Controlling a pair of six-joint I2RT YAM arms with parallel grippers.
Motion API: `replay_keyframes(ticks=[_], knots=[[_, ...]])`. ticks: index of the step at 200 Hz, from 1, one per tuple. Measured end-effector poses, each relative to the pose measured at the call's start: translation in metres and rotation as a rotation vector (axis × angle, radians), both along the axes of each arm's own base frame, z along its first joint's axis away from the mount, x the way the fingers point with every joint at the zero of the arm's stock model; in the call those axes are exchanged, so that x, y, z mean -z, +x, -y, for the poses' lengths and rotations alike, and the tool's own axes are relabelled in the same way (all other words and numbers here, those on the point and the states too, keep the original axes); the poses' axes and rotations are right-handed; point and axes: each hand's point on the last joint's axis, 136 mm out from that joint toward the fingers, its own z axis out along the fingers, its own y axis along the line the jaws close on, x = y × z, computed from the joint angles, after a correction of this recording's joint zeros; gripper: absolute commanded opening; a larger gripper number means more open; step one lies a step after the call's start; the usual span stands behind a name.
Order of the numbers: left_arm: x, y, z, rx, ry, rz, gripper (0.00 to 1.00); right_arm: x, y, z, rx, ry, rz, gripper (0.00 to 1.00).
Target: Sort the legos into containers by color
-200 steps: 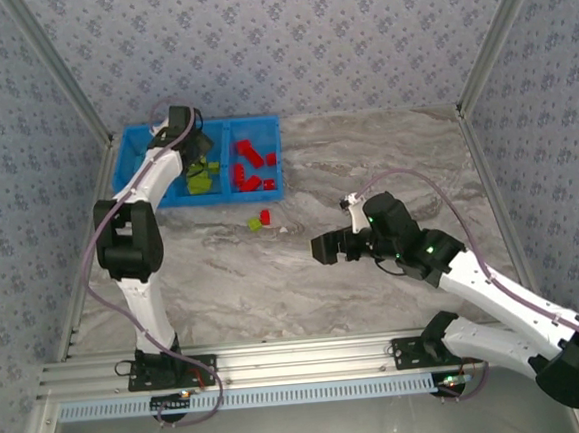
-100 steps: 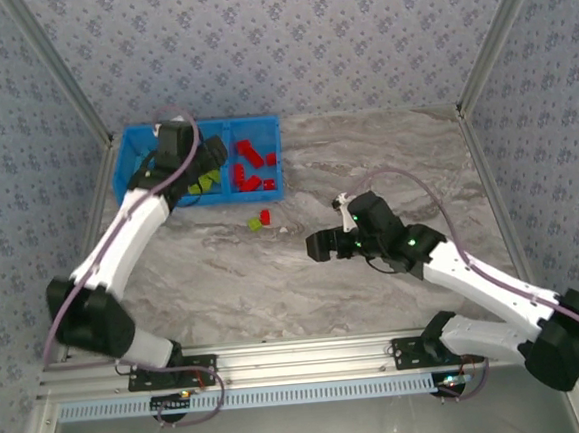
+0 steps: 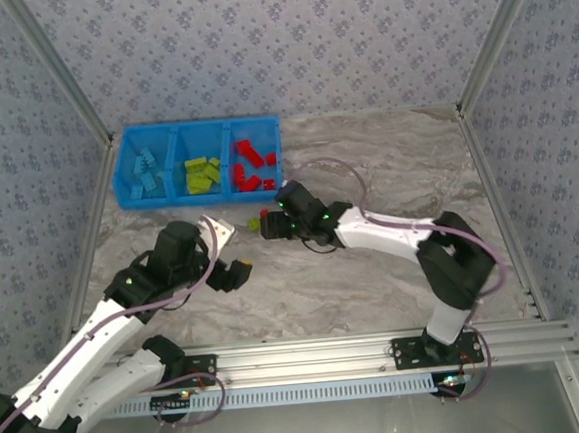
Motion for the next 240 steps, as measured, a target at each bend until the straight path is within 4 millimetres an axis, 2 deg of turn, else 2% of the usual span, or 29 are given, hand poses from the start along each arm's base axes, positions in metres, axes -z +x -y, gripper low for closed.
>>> replay_keyframes(ticks=[12,37,82,126,156,189,210,230,240], knots=[[0.007,-0.003,-0.003,0.005,0.022,-0.015,0.92,0.007,0.013,-0.01,0.019,-0.003,0.0,0.71],[0.005,0.001,-0.011,-0.027,0.051,0.02,0.94,0.02,0.034,-0.026,0.06,-0.021,0.008,0.67],[-0.017,0.0,-0.026,-0.078,0.015,0.127,0.95,0.038,0.059,-0.031,0.134,-0.072,0.018,0.51],[-0.022,-0.003,-0.034,-0.101,-0.001,0.17,0.96,0.056,0.073,-0.034,0.15,-0.112,-0.009,0.46],[-0.019,-0.003,-0.034,-0.101,0.005,0.163,0.96,0.068,0.071,-0.029,0.159,-0.144,-0.041,0.31],[-0.018,-0.003,-0.034,-0.102,0.005,0.161,0.96,0.067,0.073,-0.027,0.163,-0.132,-0.042,0.27],[-0.018,-0.003,-0.034,-0.103,0.005,0.16,0.96,0.066,0.064,-0.018,0.158,-0.137,-0.051,0.24],[-0.018,-0.002,-0.034,-0.105,0.005,0.16,0.97,0.056,0.05,-0.004,0.148,-0.139,-0.048,0.24],[-0.018,-0.002,-0.035,-0.109,0.005,0.16,0.97,0.042,0.045,0.0,0.137,-0.127,-0.027,0.24]])
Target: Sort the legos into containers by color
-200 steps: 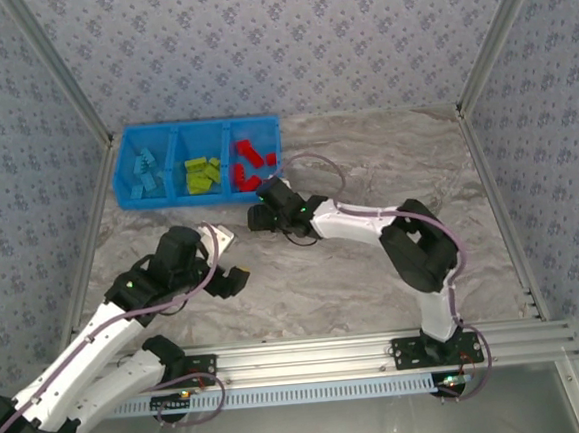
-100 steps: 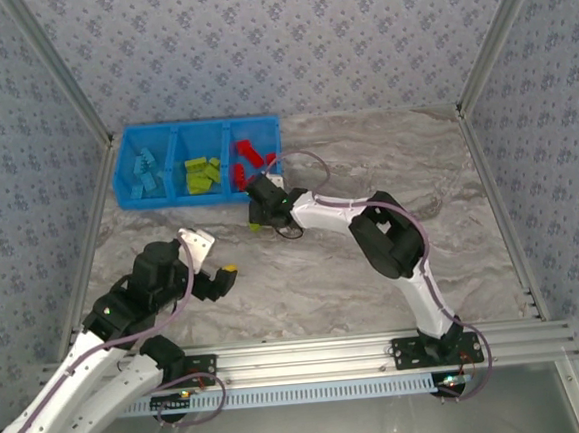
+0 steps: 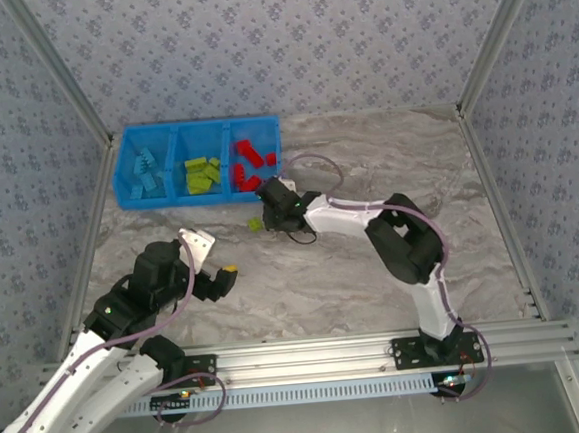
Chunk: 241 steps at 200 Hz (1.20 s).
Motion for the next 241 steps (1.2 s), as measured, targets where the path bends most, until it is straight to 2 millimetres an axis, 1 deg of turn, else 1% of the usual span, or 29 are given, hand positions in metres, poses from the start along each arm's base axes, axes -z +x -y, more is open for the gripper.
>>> replay_keyframes(ticks=[7,16,25,29,30,38,52,59,64,78,86,95,107,121,130,139,151,161,178,184,194,207,220,230,241], knots=[[0.0,0.0,0.0,0.0,0.0,0.0,0.97,-0.013,-0.003,0.002,-0.013,0.012,0.026,0.24],[0.0,0.0,0.0,-0.002,0.0,0.0,0.97,-0.035,-0.006,0.002,-0.03,0.03,0.077,0.24],[0.0,0.001,-0.001,-0.004,0.0,0.0,0.97,-0.063,-0.007,-0.001,-0.054,0.055,0.146,0.25],[0.0,0.001,-0.001,-0.006,0.0,0.0,0.96,-0.072,-0.006,-0.002,-0.062,0.058,0.172,0.24],[0.0,0.001,-0.001,-0.007,0.0,-0.001,0.97,-0.078,-0.006,-0.003,-0.067,0.066,0.189,0.24],[0.001,0.001,-0.001,-0.009,0.001,-0.002,0.96,-0.102,-0.003,-0.008,-0.085,0.086,0.259,0.24],[0.002,0.002,-0.001,-0.01,0.006,-0.009,0.97,-0.134,0.01,-0.014,-0.105,0.096,0.358,0.24],[0.003,0.002,-0.001,-0.01,0.009,-0.012,0.97,-0.144,0.019,-0.017,-0.108,0.093,0.388,0.25],[0.004,0.003,-0.001,-0.01,0.011,-0.014,0.97,-0.15,0.03,-0.018,-0.105,0.091,0.409,0.27],[0.004,0.003,-0.001,-0.01,0.011,-0.016,0.97,-0.157,0.061,-0.021,-0.093,0.086,0.444,0.31],[0.005,0.003,-0.001,-0.01,0.013,-0.018,0.97,-0.155,0.081,-0.02,-0.082,0.077,0.455,0.35],[0.005,0.003,-0.001,-0.011,0.014,-0.019,0.97,-0.148,0.098,-0.02,-0.076,0.064,0.452,0.46],[0.006,0.004,-0.001,-0.013,0.016,-0.022,0.97,-0.134,0.115,-0.018,-0.074,0.034,0.437,0.48],[0.007,0.004,-0.001,-0.013,0.019,-0.026,0.97,-0.119,0.121,-0.015,-0.083,-0.001,0.408,0.49],[0.009,0.005,0.0,-0.013,0.022,-0.029,0.96,-0.112,0.118,-0.015,-0.095,-0.022,0.387,0.5],[0.01,0.005,0.0,-0.014,0.024,-0.032,0.96,-0.109,0.114,-0.016,-0.107,-0.032,0.379,0.49],[0.013,0.004,-0.001,-0.014,0.029,-0.038,0.96,-0.111,0.105,-0.018,-0.125,-0.032,0.379,0.49],[0.015,0.005,-0.002,-0.026,0.031,-0.045,0.94,-0.112,0.094,-0.015,-0.139,-0.036,0.372,0.49],[0.02,0.011,-0.006,-0.087,0.032,-0.065,0.86,-0.122,0.071,-0.006,-0.163,-0.032,0.368,0.51],[0.022,0.014,-0.009,-0.129,0.025,-0.081,0.84,-0.128,0.063,-0.001,-0.167,-0.026,0.373,0.53],[0.027,0.019,-0.012,-0.201,0.005,-0.113,0.83,-0.141,0.047,0.011,-0.174,-0.016,0.381,0.56],[0.032,0.025,-0.013,-0.288,-0.039,-0.157,0.83,-0.165,0.026,0.028,-0.183,0.009,0.407,0.59],[0.038,0.033,-0.01,-0.374,-0.104,-0.208,0.83,-0.189,0.003,0.045,-0.196,0.047,0.44,0.65],[0.044,0.039,-0.006,-0.429,-0.146,-0.244,0.83,-0.209,-0.019,0.06,-0.211,0.083,0.472,0.69],[0.051,0.048,0.0,-0.482,-0.187,-0.283,0.83,-0.223,-0.043,0.075,-0.235,0.12,0.499,0.74]])
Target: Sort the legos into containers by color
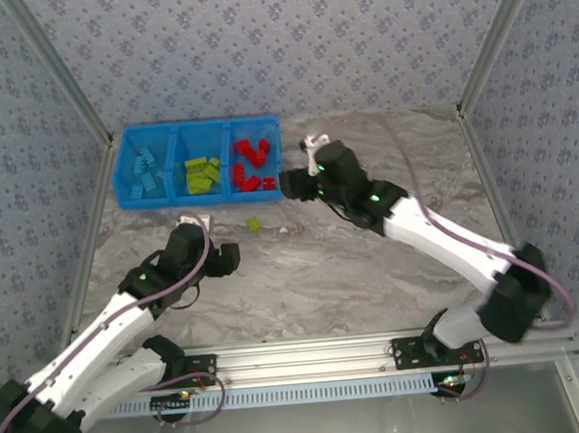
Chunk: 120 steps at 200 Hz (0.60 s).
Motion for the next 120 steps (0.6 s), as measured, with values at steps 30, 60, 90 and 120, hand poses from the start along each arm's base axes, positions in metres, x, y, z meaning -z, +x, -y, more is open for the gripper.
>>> replay_keyframes(ticks=[30,60,90,120], knots=[[0.029,0.025,0.017,-0.119,-0.017,-0.126,0.83,-0.008,-0.055,0.034,-0.05,0.054,0.012,0.86],[0.04,0.071,0.046,-0.203,-0.001,-0.185,0.77,0.02,-0.091,0.059,-0.068,0.057,-0.051,1.0],[0.062,0.111,0.067,-0.264,0.037,-0.209,0.74,0.039,-0.107,0.072,-0.058,0.043,-0.105,1.0],[0.088,0.134,0.081,-0.289,0.081,-0.244,0.7,0.045,-0.109,0.075,-0.055,0.026,-0.129,1.0]])
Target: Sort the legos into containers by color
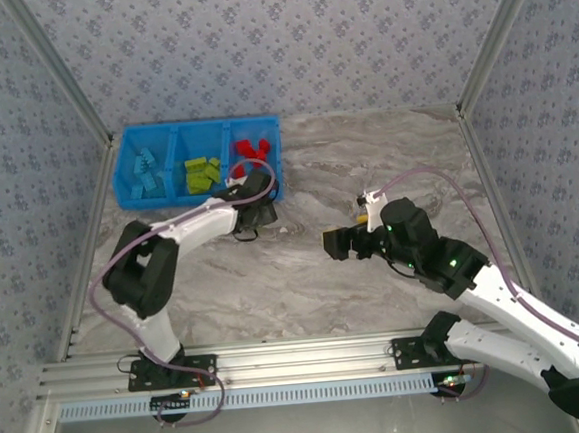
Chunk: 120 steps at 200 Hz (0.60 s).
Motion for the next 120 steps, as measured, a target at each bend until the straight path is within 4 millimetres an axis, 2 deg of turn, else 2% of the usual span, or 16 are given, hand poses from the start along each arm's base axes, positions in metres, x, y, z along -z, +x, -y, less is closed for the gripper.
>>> replay_keyframes(ticks=[25,42,76,88,120], knots=[[0.018,0.006,0.003,-0.012,0.028,-0.032,0.65,0.003,0.0,0.0,0.0,-0.007,-0.008,1.0],[0.025,0.002,0.001,-0.015,0.043,-0.055,0.6,0.006,0.001,-0.001,-0.002,-0.014,-0.017,1.0],[0.035,-0.005,-0.005,-0.021,0.056,-0.078,0.44,0.012,0.003,-0.003,0.0,-0.029,-0.034,1.0],[0.041,-0.01,-0.009,-0.018,0.071,-0.091,0.42,0.014,0.004,-0.003,0.001,-0.035,-0.04,1.0],[0.034,-0.014,-0.013,-0.007,0.069,-0.077,0.31,0.016,0.005,-0.004,0.004,-0.037,-0.048,1.0]])
